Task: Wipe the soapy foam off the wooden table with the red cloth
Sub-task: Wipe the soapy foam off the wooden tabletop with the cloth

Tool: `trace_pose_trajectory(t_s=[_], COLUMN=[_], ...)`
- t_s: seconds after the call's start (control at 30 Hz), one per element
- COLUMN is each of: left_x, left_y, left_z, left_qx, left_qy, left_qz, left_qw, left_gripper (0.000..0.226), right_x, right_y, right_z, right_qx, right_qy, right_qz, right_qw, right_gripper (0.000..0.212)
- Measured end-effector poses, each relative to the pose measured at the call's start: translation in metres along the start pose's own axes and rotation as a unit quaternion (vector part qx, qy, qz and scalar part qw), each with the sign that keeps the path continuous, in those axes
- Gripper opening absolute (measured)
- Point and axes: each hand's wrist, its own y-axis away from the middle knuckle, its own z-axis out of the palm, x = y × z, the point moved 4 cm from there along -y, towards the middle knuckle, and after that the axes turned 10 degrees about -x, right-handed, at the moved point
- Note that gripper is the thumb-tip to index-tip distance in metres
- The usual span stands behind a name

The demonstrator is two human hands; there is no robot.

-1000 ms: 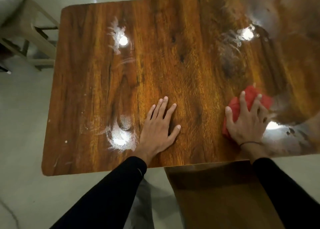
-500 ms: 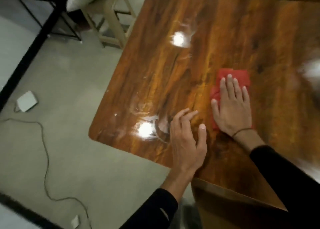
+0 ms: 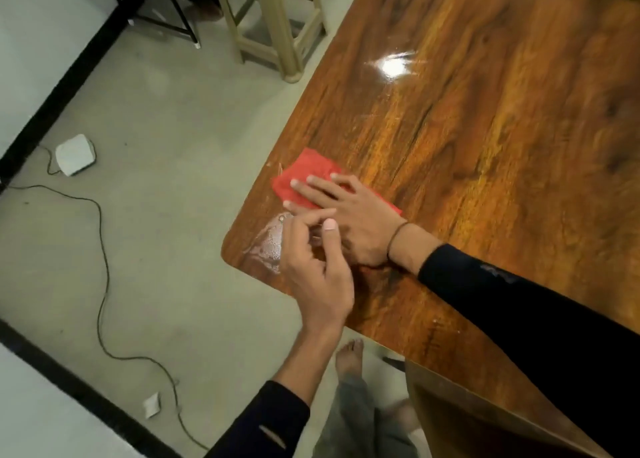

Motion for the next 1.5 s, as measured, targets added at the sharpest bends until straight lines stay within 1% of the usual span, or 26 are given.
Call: trace_pose_trajectory(t_s=[0.1,0.17,0.2,0.27,0.33,0.43,0.5,0.53,0.6,0.67,0.73,0.83,0.9,0.93,1.0,1.07,1.1,1.17,1.27,1.33,1.37,1.4,1.43,1.5], left_x=[-0.004,-0.011,-0.013,-0.018,-0.023,-0.034,-0.04,-0.043,-0.045,-0.045,-0.044,-0.039,-0.037,-0.036,-0.031,-0.026,-0.023,-0.019,-0.014,-0.013,-0.013,-0.011,-0.008,0.002], left_y=[-0.016,-0.026,-0.031,-0.039,-0.045,-0.047,-0.048,-0.047,-0.047,-0.047,-0.048,-0.047,-0.043,-0.039,-0.03,-0.019,-0.015,-0.006,0.001,0.005,0.008,0.012,0.017,0.027], left_z=[-0.021,-0.034,-0.039,-0.049,-0.056,-0.062,-0.065,-0.066,-0.069,-0.072,-0.076,-0.076,-0.069,-0.065,-0.054,-0.041,-0.035,-0.022,-0.009,0.0,0.005,0.011,0.016,0.029], left_qx=[0.037,0.054,0.066,0.092,0.121,0.157,0.17,0.174,0.174,0.173,0.17,0.152,0.142,0.14,0.128,0.102,0.085,0.05,0.016,0.009,0.008,0.005,0.0,-0.026], left_qy=[0.03,0.048,0.057,0.078,0.103,0.126,0.141,0.148,0.153,0.153,0.15,0.14,0.141,0.146,0.159,0.168,0.171,0.172,0.165,0.158,0.157,0.157,0.156,0.15], left_qz=[-0.013,-0.028,-0.034,-0.045,-0.063,-0.097,-0.111,-0.114,-0.118,-0.119,-0.119,-0.106,-0.114,-0.122,-0.136,-0.139,-0.139,-0.137,-0.136,-0.138,-0.141,-0.142,-0.141,-0.131], left_qw=[0.999,0.997,0.996,0.992,0.985,0.975,0.969,0.967,0.965,0.966,0.967,0.973,0.973,0.972,0.97,0.971,0.972,0.974,0.977,0.978,0.977,0.977,0.978,0.98], left_gripper=[0.014,0.019,0.021,0.024,0.027,0.026,0.024,0.024,0.023,0.023,0.023,0.024,0.025,0.025,0.025,0.025,0.024,0.023,0.019,0.017,0.016,0.016,0.016,0.015], right_x=[-0.009,0.007,0.019,0.042,0.048,0.031,0.009,-0.007,-0.039,-0.06,-0.066,-0.053,-0.034,-0.021,0.01,0.038,0.048,0.055,0.041,0.016,0.002,-0.011,-0.023,-0.042], right_y=[0.034,0.055,0.06,0.06,0.045,-0.002,-0.038,-0.053,-0.071,-0.07,-0.052,-0.011,0.017,0.029,0.046,0.057,0.063,0.077,0.106,0.119,0.12,0.12,0.119,0.123], right_z=[0.011,0.016,0.018,0.018,0.012,-0.002,-0.014,-0.019,-0.023,-0.02,-0.016,-0.003,0.009,0.013,0.018,0.022,0.025,0.034,0.049,0.056,0.057,0.058,0.06,0.068], right_qx=[0.02,0.014,0.007,-0.007,-0.006,0.025,0.028,0.025,0.017,0.014,0.02,0.016,0.01,0.013,0.037,0.054,0.064,0.092,0.133,0.151,0.154,0.153,0.149,0.144], right_qy=[-0.018,-0.001,0.006,0.003,-0.019,-0.07,-0.097,-0.101,-0.083,-0.053,-0.043,-0.026,-0.014,-0.017,-0.037,-0.076,-0.098,-0.142,-0.196,-0.219,-0.229,-0.236,-0.236,-0.209], right_qz=[-0.057,-0.072,-0.06,-0.006,0.057,0.135,0.145,0.131,0.066,-0.01,-0.06,-0.087,-0.08,-0.061,0.012,0.122,0.187,0.316,0.478,0.561,0.581,0.579,0.552,0.438], right_qw=[0.998,0.997,0.998,1.0,0.998,0.988,0.984,0.986,0.994,0.998,0.997,0.996,0.997,0.998,0.999,0.988,0.975,0.934,0.846,0.784,0.766,0.765,0.786,0.862], right_gripper=[0.069,0.073,0.077,0.085,0.085,0.083,0.082,0.081,0.078,0.074,0.072,0.073,0.074,0.074,0.073,0.074,0.075,0.076,0.077,0.078,0.079,0.08,0.08,0.078])
